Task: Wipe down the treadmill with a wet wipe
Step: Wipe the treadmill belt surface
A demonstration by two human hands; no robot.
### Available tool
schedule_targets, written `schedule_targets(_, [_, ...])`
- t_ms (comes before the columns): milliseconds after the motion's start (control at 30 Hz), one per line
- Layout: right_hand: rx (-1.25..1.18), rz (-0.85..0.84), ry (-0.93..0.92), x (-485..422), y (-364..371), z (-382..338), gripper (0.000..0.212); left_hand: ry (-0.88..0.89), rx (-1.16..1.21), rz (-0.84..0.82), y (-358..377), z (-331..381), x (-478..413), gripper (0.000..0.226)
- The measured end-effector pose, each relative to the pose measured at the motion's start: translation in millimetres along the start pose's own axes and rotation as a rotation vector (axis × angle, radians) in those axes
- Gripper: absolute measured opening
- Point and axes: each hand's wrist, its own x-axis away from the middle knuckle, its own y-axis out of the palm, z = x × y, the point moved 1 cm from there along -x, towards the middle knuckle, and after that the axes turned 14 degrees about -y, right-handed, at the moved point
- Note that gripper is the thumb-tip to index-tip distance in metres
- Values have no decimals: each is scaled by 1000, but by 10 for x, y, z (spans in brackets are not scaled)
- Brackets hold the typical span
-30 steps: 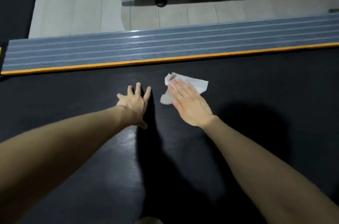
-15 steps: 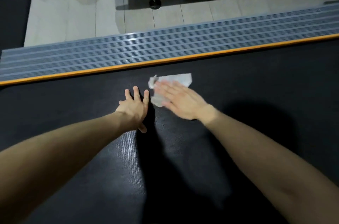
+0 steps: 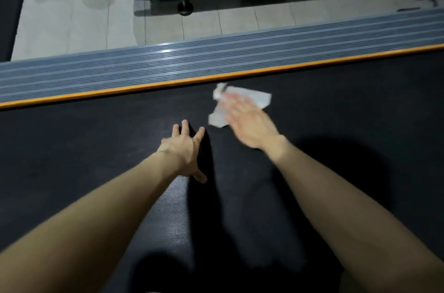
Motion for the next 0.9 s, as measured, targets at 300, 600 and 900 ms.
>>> schedule_targets(300, [-135,174,475,582,-9,20,74,-42,-115,128,187,131,118,167])
schedule_targets(600, [17,305,903,1641,106,934,66,-43,-88,173,173,103,153,169])
schedule_targets(900, [-221,55,71,1061,-16,-1017,68,110,-512,151,-192,21,161,152])
